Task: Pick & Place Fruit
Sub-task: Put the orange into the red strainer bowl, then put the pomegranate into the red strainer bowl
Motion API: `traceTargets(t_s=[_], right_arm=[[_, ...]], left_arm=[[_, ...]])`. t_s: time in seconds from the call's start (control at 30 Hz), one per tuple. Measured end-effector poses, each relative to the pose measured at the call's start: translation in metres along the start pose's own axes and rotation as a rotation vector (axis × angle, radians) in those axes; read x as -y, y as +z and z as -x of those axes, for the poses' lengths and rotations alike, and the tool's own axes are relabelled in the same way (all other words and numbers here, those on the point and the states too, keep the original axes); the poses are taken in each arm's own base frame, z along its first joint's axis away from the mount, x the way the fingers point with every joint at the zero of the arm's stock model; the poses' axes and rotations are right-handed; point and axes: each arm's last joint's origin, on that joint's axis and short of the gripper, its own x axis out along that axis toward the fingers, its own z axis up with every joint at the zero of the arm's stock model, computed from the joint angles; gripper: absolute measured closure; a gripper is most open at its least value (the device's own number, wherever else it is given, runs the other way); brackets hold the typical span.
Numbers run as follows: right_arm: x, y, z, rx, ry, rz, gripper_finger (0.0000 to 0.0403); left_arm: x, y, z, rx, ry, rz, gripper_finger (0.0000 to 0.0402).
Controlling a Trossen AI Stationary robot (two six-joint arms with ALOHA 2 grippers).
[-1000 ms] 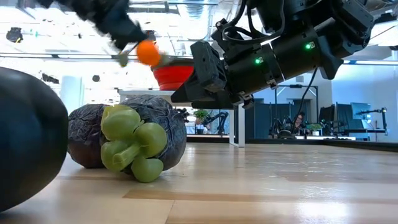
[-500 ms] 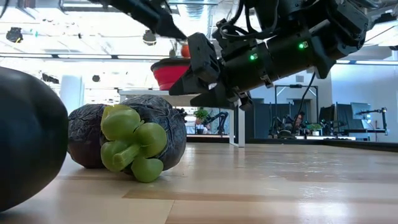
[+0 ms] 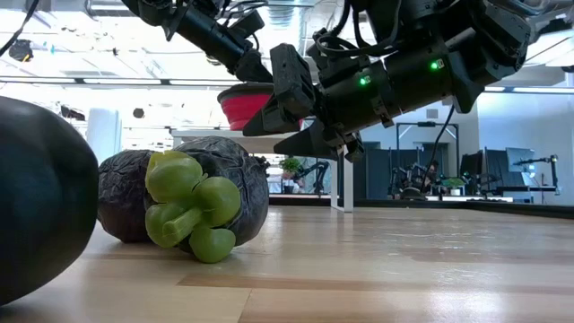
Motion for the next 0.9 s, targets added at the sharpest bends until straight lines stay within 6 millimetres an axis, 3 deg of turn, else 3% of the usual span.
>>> traceTargets(t_s=[0.27, 0.43, 0.67, 0.77, 0.9], right_arm=[[0.001, 0.0, -0.001, 0.001, -0.004, -0.001, 0.0112], [0.004, 0.002, -0.003, 0.002, -0.012, -0.004, 0.0112], [0.012, 0.009, -0.013, -0.001, 0.029, -0.034, 0.0112], [0.016, 0.014, -0.019, -0.032, 0.129, -0.048, 0.0112], [0.02, 0.022, -0.03, -0.112, 0.328, -0.032, 0.0112]], left_arm=[[-0.002, 0.005, 0.0, 0.055, 0.007, 0.012, 0.0295], [-0.008, 0.016, 0.015, 0.12, 0.032, 0.025, 0.0255], [-0.009, 0.043, 0.076, 0.269, -0.008, 0.105, 0.0242], [-0.003, 0.038, 0.104, 0.312, -0.044, 0.108, 0.0248], [0.013, 0.015, 0.133, 0.344, -0.106, 0.15, 0.0259]])
